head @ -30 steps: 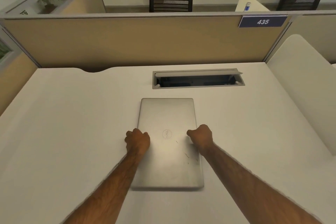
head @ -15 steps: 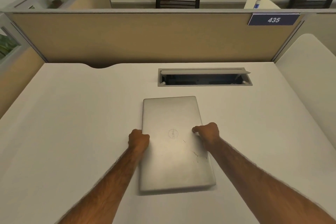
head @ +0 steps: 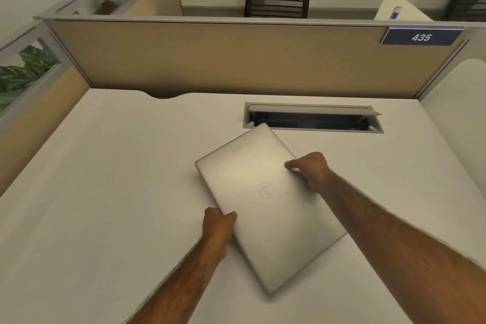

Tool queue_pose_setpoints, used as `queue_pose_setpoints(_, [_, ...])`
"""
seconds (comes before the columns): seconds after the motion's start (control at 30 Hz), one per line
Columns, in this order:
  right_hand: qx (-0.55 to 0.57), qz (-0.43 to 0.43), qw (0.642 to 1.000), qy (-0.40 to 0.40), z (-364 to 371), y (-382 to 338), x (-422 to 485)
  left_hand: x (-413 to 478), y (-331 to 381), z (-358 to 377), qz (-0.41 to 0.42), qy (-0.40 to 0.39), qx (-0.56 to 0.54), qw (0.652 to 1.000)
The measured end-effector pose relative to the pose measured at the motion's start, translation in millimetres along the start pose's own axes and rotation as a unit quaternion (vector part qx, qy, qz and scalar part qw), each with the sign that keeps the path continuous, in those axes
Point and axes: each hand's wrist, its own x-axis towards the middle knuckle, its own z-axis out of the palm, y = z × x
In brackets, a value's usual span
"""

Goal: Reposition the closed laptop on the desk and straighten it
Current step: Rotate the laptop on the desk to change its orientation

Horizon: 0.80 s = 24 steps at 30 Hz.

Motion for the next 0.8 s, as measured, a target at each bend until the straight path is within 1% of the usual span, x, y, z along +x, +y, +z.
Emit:
queue_pose_setpoints(0.23, [-0.122,-0.043,0.989,-0.07,6.1,-33.0,14.8,-28.0,-18.6,20.5,-0.063,-0.028,-0.117,0.991])
queue_pose_setpoints(0.4, [-0.204,-0.069,0.969,-0.118,15.3,-49.8,23.3,-49.3,-27.4,37.5,-0.087,-0.047,-0.226,0.969])
queue_pose_setpoints(0.57, [-0.252,-0.098,0.951,-0.15,30.9,-55.9,35.5,-60.0,-29.6,52.2,-0.092,-0.033,-0.266,0.959])
queue_pose_setpoints(0.8, [-0.281,-0.116,0.938,-0.167,47.0,-55.4,47.1,-57.9,-31.5,66.4,-0.115,-0.004,-0.307,0.945])
